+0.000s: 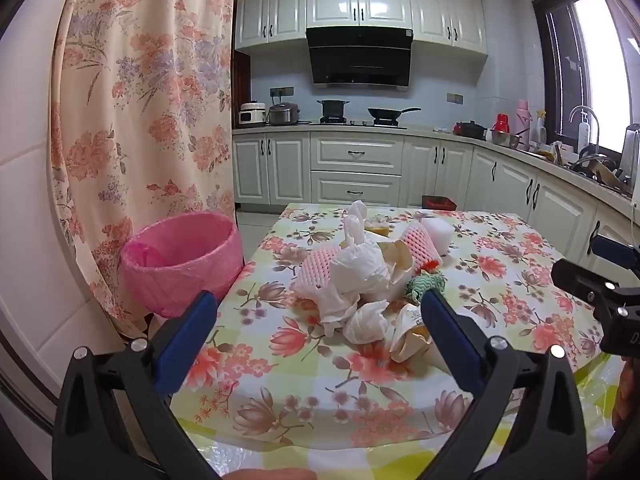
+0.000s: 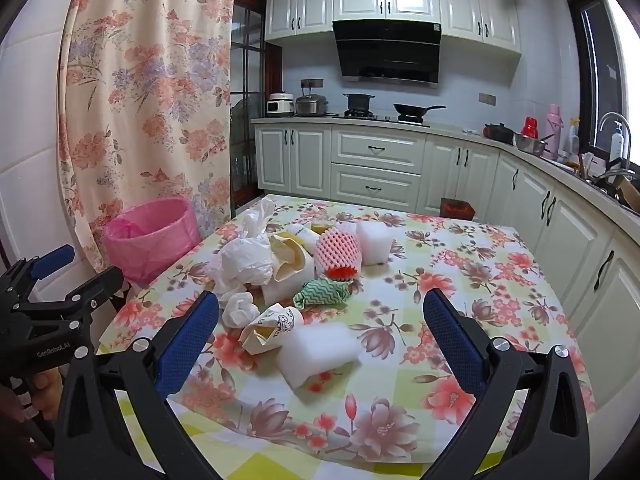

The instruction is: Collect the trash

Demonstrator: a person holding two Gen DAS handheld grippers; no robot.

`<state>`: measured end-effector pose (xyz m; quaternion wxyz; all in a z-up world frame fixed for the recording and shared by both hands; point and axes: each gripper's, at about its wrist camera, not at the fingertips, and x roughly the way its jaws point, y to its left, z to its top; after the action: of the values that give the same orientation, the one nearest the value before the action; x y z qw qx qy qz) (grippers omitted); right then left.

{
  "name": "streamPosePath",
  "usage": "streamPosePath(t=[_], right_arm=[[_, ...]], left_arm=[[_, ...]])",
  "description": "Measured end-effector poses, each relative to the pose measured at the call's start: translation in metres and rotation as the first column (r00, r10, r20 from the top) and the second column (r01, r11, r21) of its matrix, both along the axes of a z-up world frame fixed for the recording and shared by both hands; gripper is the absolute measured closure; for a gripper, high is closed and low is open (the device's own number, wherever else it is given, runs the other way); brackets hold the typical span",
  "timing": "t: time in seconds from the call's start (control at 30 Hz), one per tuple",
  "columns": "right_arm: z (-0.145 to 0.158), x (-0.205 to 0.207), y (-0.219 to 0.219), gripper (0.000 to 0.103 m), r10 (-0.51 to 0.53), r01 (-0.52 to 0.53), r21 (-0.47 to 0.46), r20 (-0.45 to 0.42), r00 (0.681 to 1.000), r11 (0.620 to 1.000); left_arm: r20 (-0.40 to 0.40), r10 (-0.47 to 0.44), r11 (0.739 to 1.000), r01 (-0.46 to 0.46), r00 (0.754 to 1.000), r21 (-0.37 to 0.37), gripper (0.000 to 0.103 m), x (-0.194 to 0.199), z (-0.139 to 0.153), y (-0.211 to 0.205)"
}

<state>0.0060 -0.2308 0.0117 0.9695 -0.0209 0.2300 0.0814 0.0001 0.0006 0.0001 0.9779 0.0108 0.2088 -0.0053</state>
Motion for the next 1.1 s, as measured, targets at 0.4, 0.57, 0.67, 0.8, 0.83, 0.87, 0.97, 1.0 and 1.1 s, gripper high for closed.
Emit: streamPosePath(t=[0.4, 0.57, 0.67, 0.8, 0.83, 0.87, 0.97, 1.0, 1.1], right_arm=[[0.0000, 0.0000, 0.0009, 0.007, 0.001, -0.001, 0.003, -0.002, 1.000, 1.000], [-0.0001, 0.0002, 0.0009, 0.007, 0.001, -0.001, 0.004, -0.002, 1.000, 1.000], [-0.0002, 0.0002, 0.0009, 0.007, 0.001, -0.001, 0.005, -0.002, 1.000, 1.000], [0.0000, 0.0000, 0.0007, 0.007, 0.002, -0.002, 0.005, -0.002, 1.000, 1.000], [0.0000, 0.0001, 0.0006, 0.007, 0.002, -0.002, 0.006, -0.003, 1.000, 1.000], [0.0000, 0.0001, 0.0007, 0.007, 0.001, -0.001, 0.005, -0.003, 1.000, 1.000], [0.0000, 0.0000, 0.0004, 0.007, 0.002, -0.002, 0.007, -0.003, 1.000, 1.000], [0.0001, 0.0001, 0.0004, 0.007, 0.001, -0.001, 0.007, -0.003, 1.000, 1.000], [0.0003, 0.0000, 0.0004, 0.007, 0.001, -0.001, 0.008, -0.003, 1.000, 1.000]], left_arm=[[-0.004, -0.006, 1.000, 0.006, 1.000, 0.003, 0.004, 0.0011, 0.0036, -0.0022], [-0.008, 0.001, 1.000, -0.001, 1.000, -0.014, 0.004, 0.0017, 0.0024, 0.0009], [-0.008, 0.002, 1.000, -0.003, 1.000, -0.014, 0.004, 0.0016, 0.0025, 0.0006], [-0.008, 0.002, 1.000, -0.003, 1.000, -0.013, 0.004, 0.0017, 0.0028, 0.0004], [-0.008, 0.003, 1.000, -0.003, 1.000, -0.014, 0.004, 0.0017, 0.0026, 0.0006], [-0.008, 0.003, 1.000, -0.003, 1.000, -0.014, 0.004, 0.0017, 0.0026, 0.0005], [-0.008, 0.003, 1.000, -0.003, 1.000, -0.014, 0.004, 0.0016, 0.0027, 0.0005], [-0.008, 0.003, 1.000, -0.003, 1.000, -0.014, 0.004, 0.0017, 0.0029, 0.0005], [-0.008, 0.003, 1.000, -0.003, 1.000, -0.014, 0.004, 0.0016, 0.0028, 0.0004]])
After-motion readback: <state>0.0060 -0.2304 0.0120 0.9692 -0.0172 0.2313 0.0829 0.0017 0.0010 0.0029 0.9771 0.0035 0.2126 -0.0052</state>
